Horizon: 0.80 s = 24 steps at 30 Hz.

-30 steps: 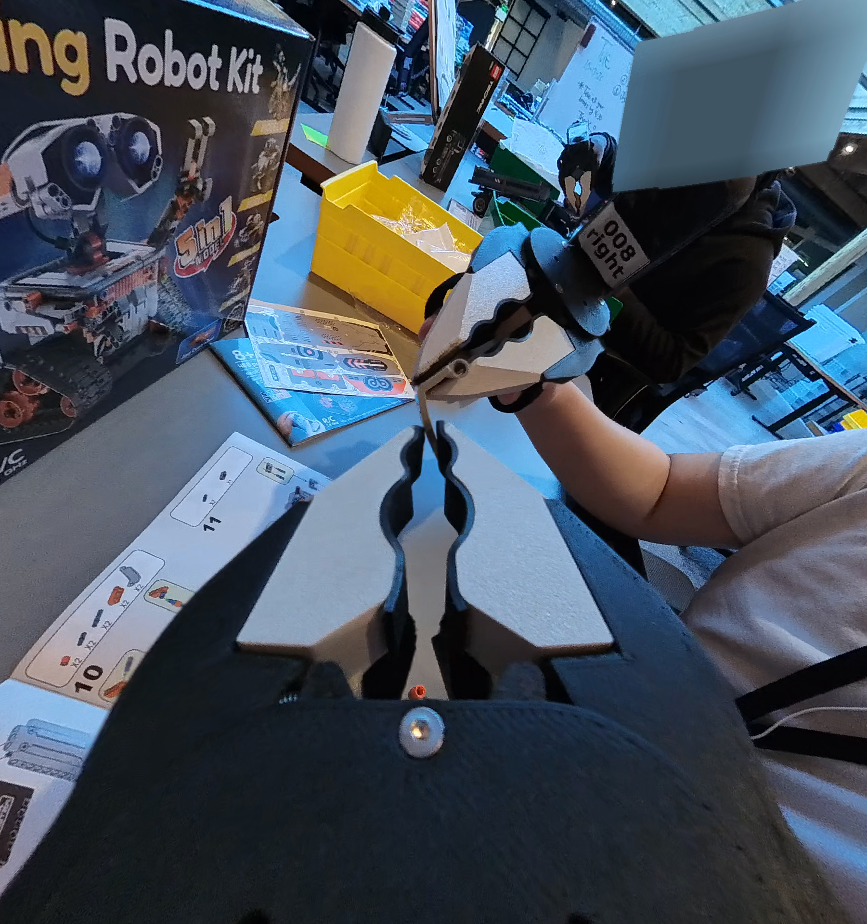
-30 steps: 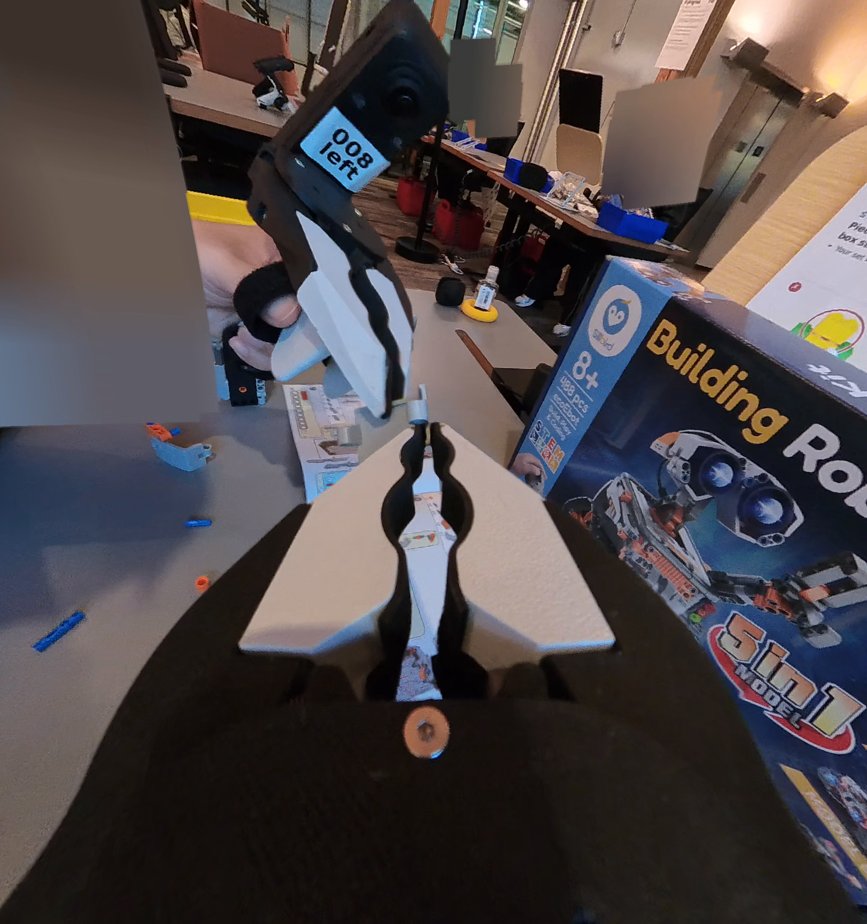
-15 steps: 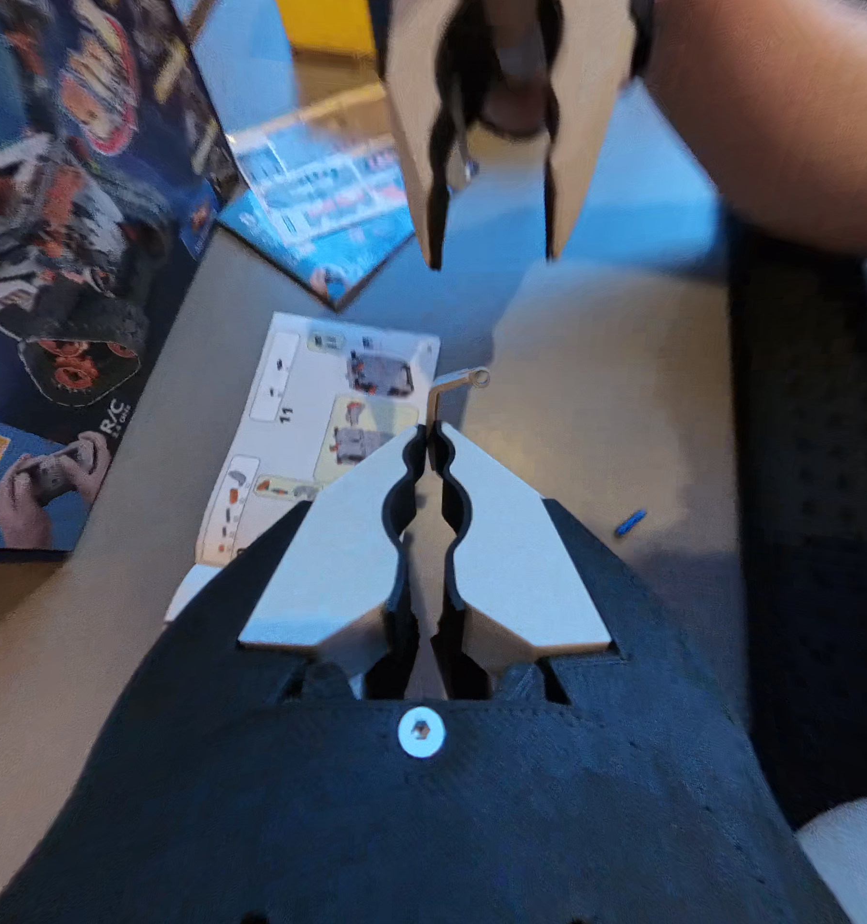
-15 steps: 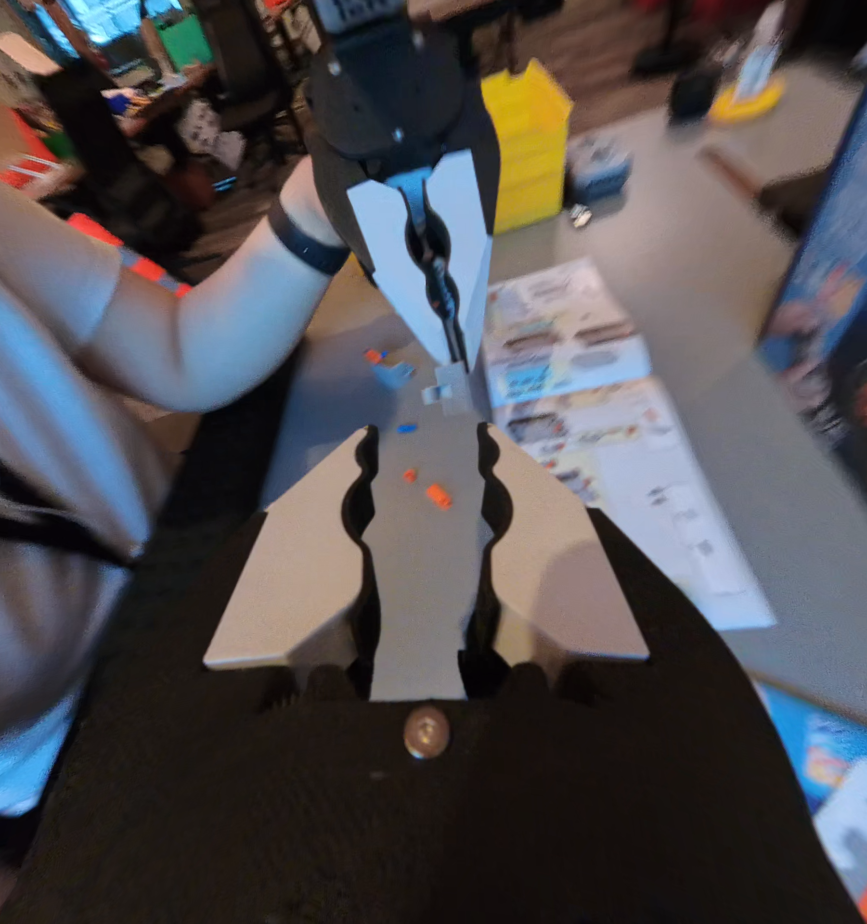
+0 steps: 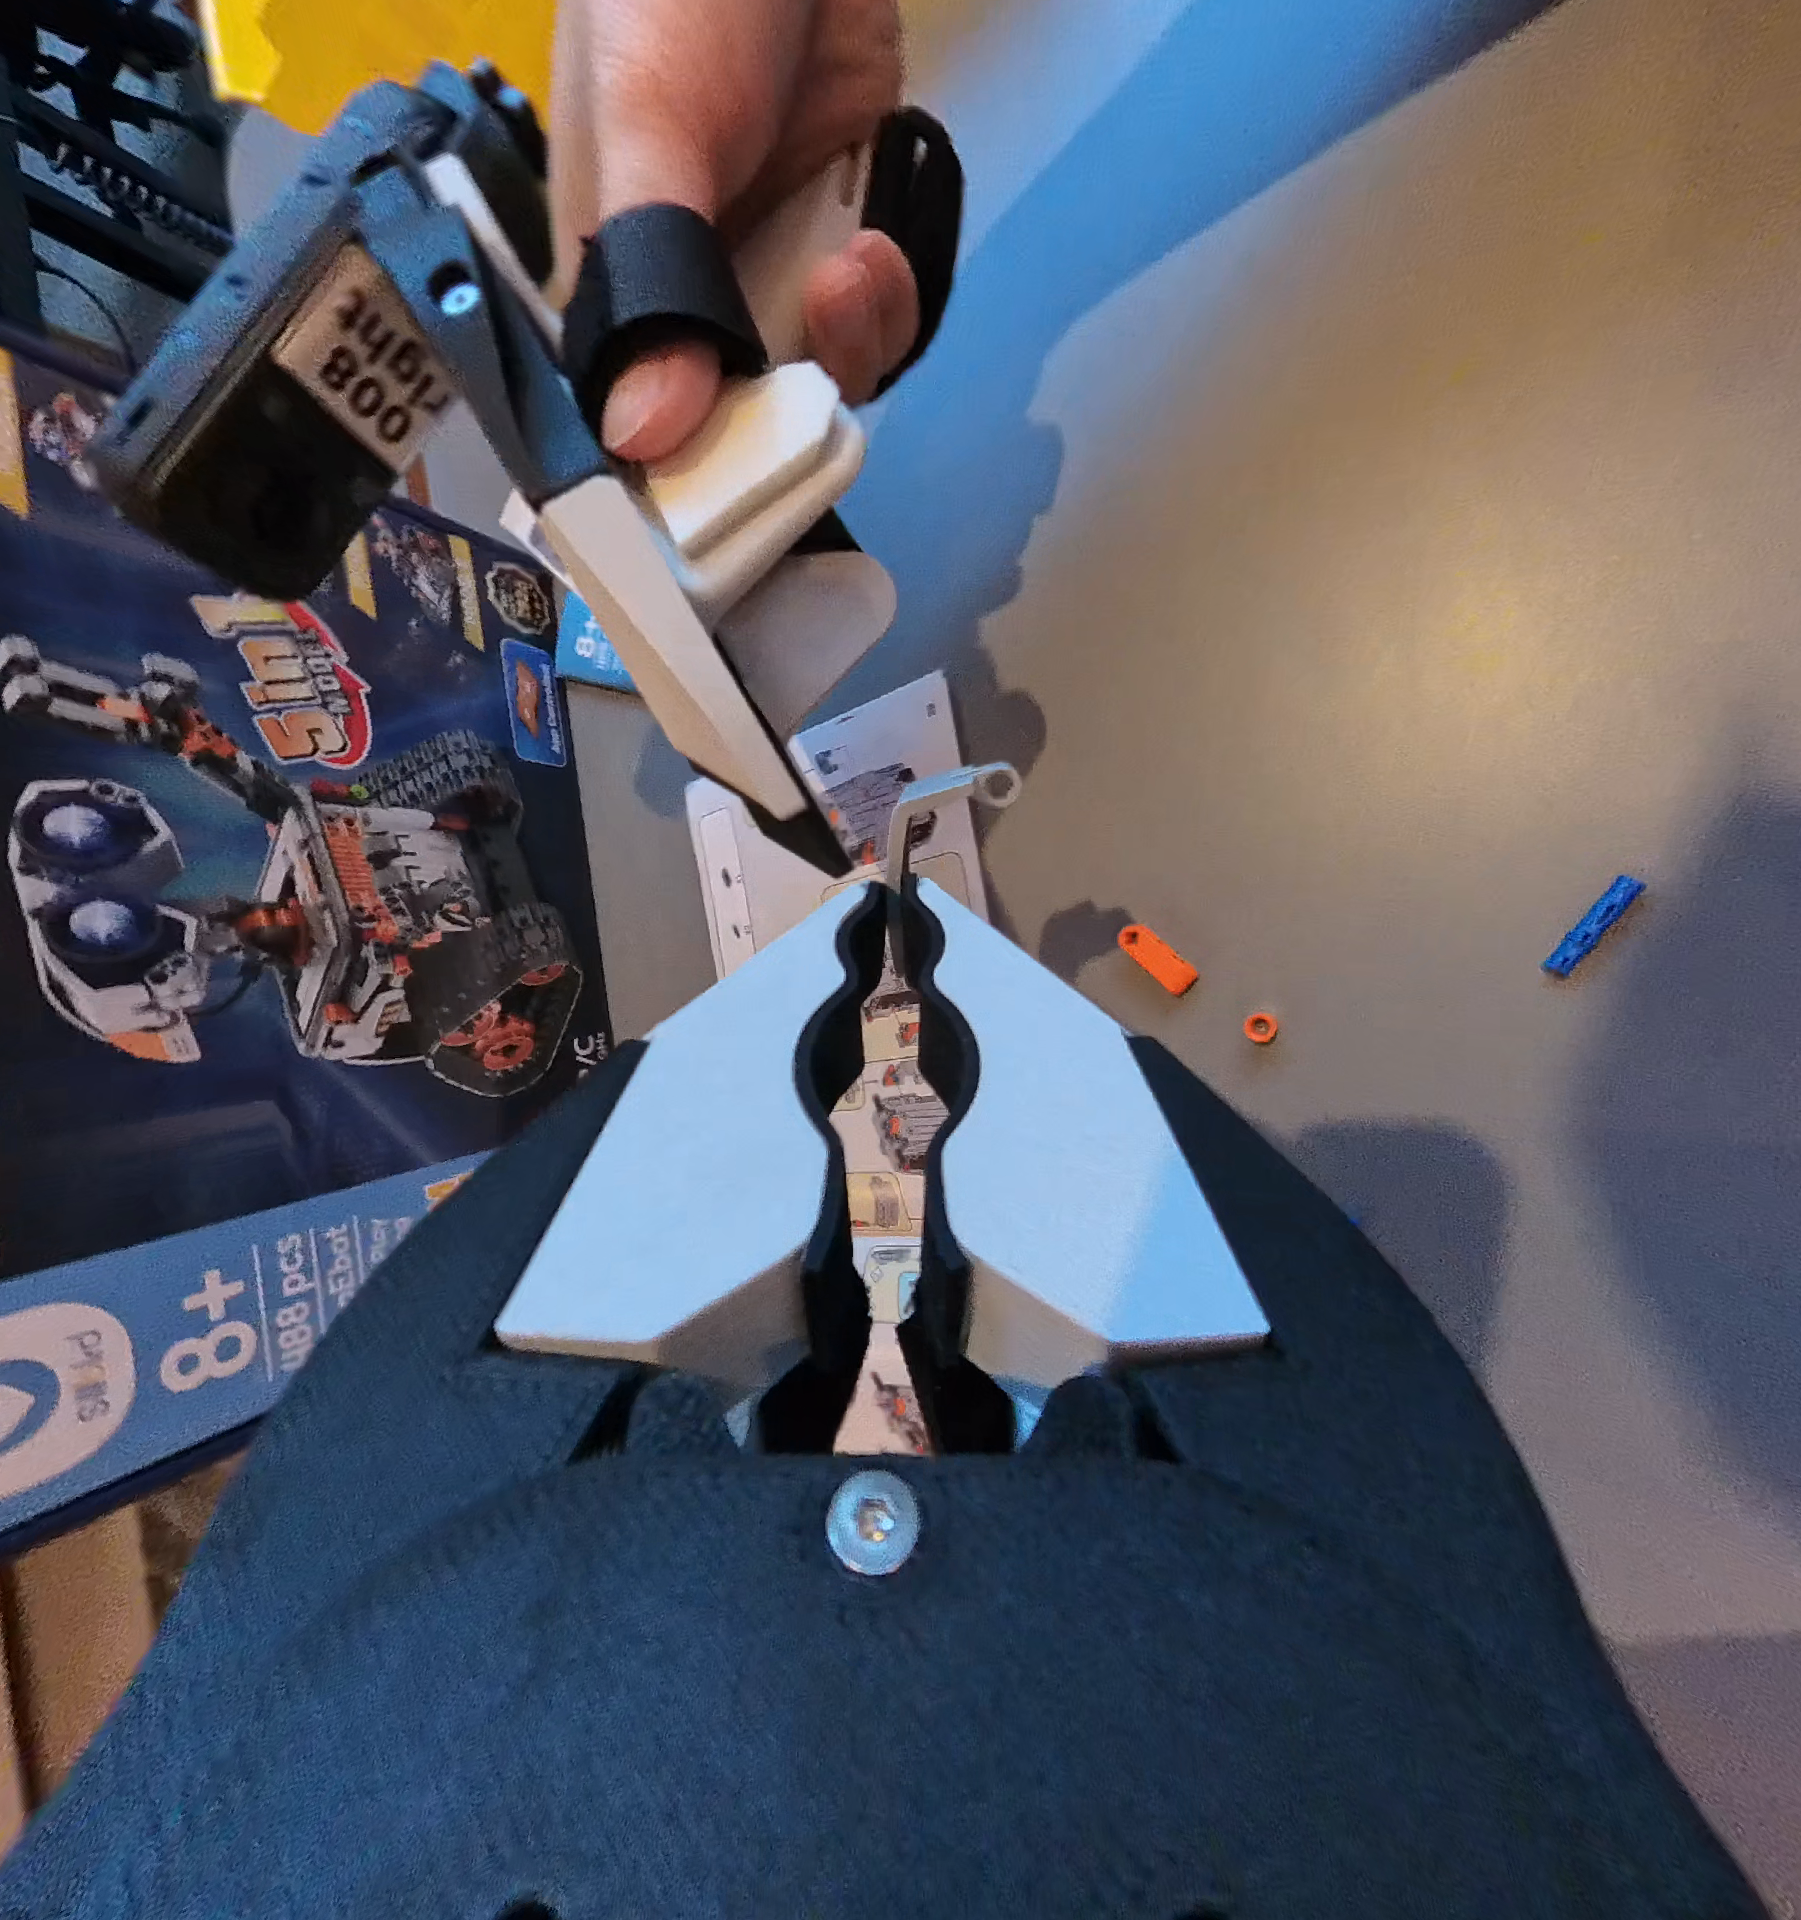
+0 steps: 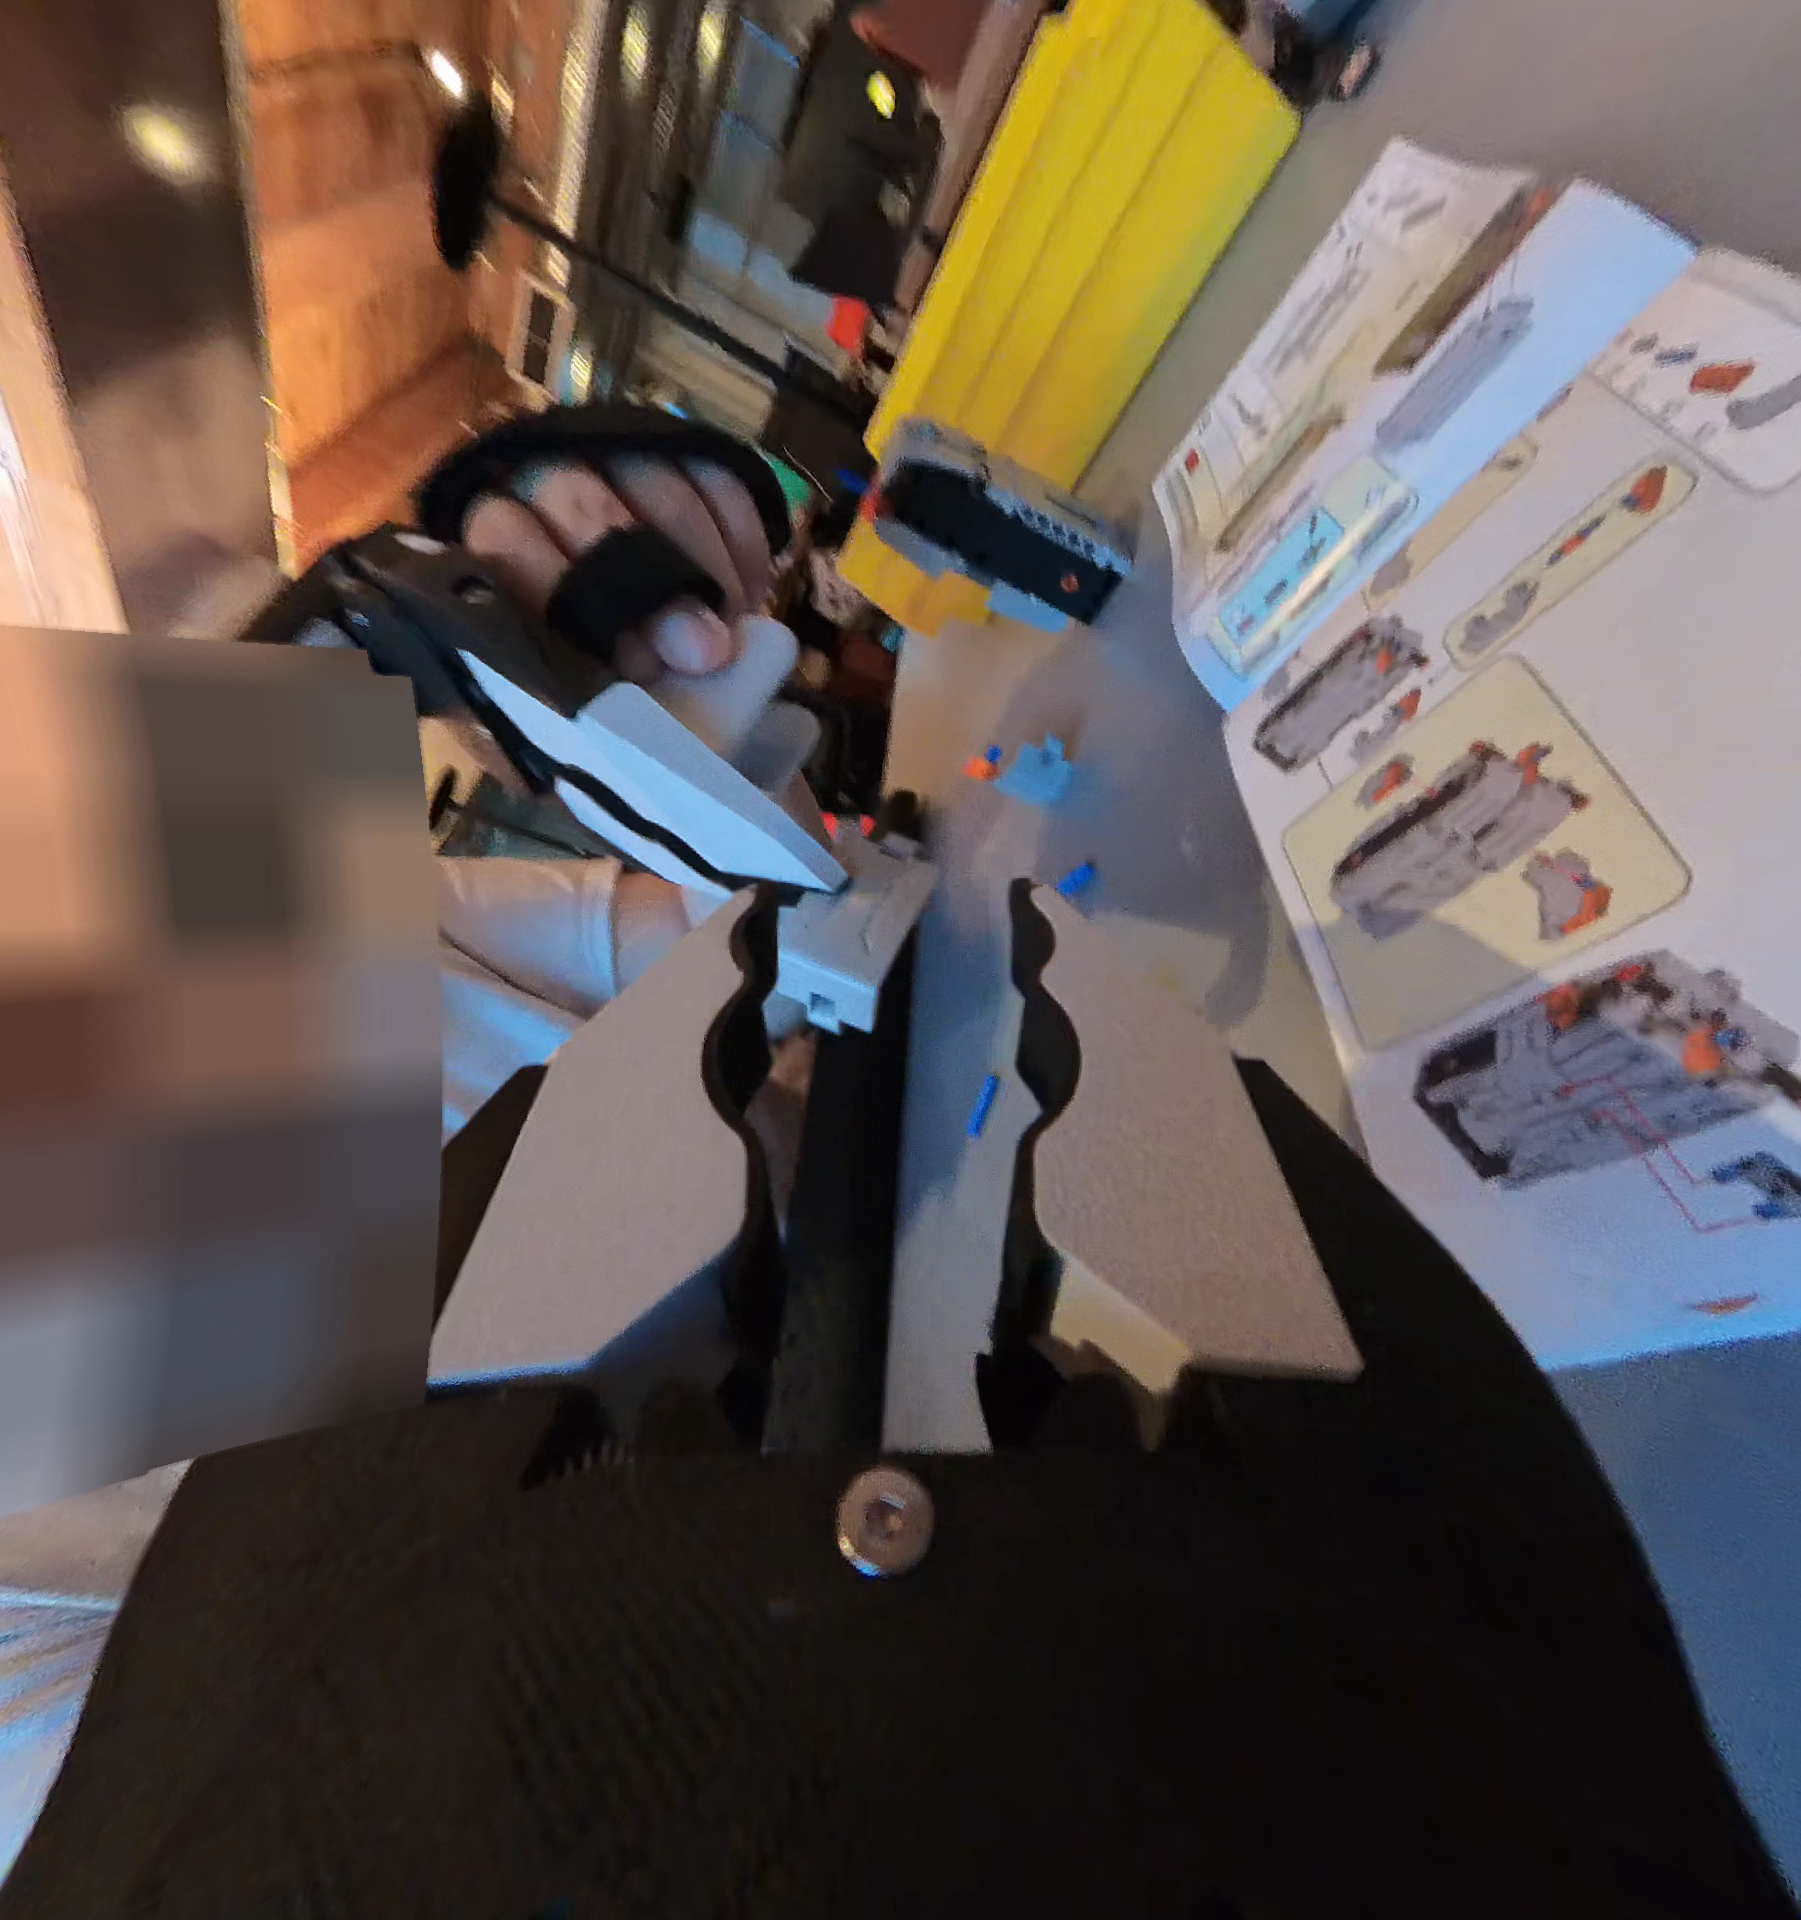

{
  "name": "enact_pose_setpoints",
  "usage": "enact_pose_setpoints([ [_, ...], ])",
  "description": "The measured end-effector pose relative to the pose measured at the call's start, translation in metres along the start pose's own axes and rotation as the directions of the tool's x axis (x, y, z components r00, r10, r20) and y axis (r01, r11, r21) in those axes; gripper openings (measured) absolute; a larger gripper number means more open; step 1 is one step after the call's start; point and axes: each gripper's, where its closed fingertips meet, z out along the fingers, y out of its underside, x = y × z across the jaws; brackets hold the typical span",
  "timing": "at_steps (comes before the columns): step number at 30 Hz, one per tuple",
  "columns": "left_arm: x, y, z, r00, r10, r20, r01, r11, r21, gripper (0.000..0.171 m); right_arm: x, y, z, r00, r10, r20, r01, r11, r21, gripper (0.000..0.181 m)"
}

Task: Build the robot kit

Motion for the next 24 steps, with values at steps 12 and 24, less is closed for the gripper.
enact_pose_setpoints([
  [12,0.032,-0.023,0.026,0.983,0.137,-0.125,-0.143,0.989,-0.037,0.001,-0.007,0.07,0.004,0.999,0.024,-0.029,-0.033,0.93,-0.365,0.046],
  [24,0.005,-0.015,0.022,0.999,-0.046,0.006,0.046,0.992,-0.12,0.019,-0.004,0.06,0.004,1.0,-0.018,-0.019,0.01,0.941,-0.339,0.025],
])
